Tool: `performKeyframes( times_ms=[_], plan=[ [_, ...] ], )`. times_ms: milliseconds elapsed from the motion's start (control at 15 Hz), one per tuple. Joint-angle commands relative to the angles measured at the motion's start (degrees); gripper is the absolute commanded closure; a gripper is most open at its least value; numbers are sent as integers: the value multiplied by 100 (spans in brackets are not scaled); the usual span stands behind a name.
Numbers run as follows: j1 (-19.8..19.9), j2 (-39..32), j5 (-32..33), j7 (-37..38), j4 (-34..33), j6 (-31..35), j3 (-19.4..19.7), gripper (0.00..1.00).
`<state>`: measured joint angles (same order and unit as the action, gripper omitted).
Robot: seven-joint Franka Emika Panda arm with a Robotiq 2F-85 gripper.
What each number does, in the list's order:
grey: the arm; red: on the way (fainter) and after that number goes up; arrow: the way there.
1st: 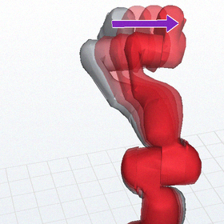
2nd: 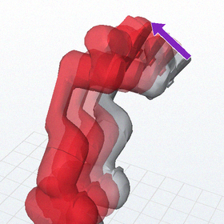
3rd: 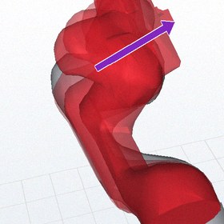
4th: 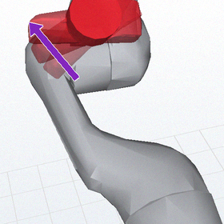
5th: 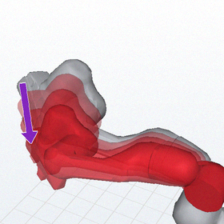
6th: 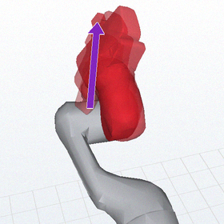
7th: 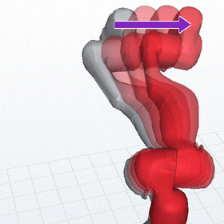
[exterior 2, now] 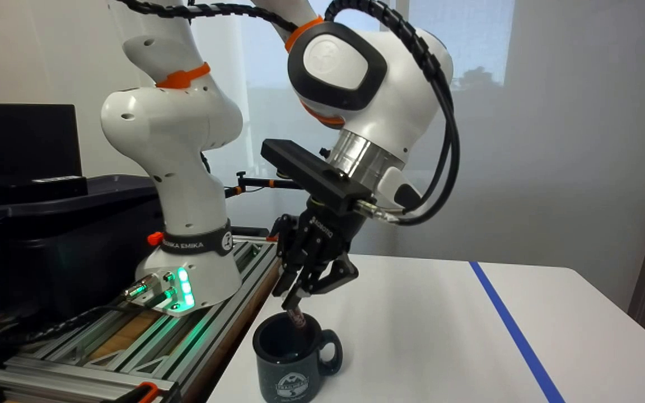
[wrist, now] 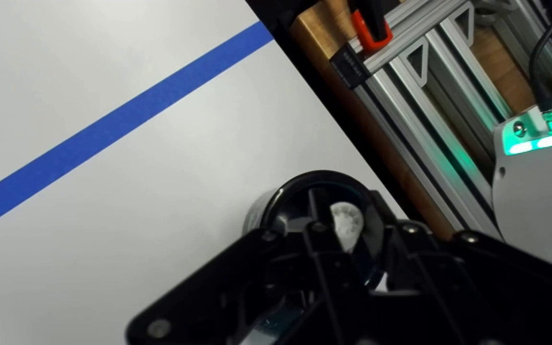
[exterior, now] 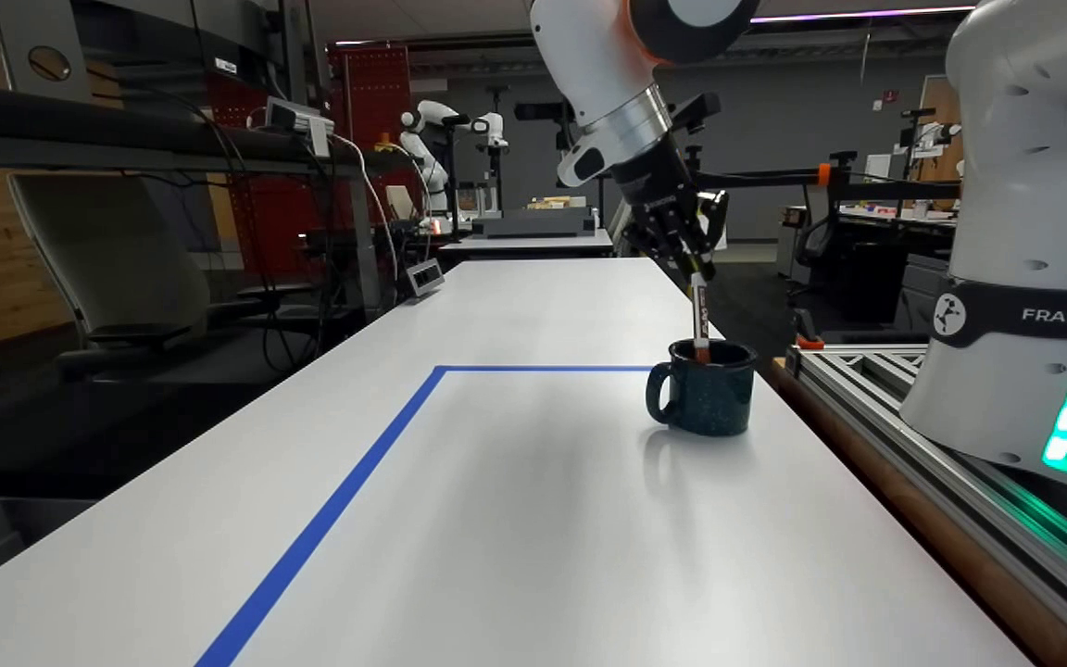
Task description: Take the marker out of the mug.
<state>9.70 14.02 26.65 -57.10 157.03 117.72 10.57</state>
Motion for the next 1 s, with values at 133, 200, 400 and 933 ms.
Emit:
performKeyframes(
  times_ms=[133, 200, 400, 933],
  plan=[
    [126, 1172, -193, -865, 103, -943, 386, 94],
    [173, 1338, -189, -915, 96, -1065, 464, 94],
    [332, 1710, -83, -731, 91, -983, 626, 94],
    [258, 1582, -76, -217, 9, 304, 630, 94]
  ],
)
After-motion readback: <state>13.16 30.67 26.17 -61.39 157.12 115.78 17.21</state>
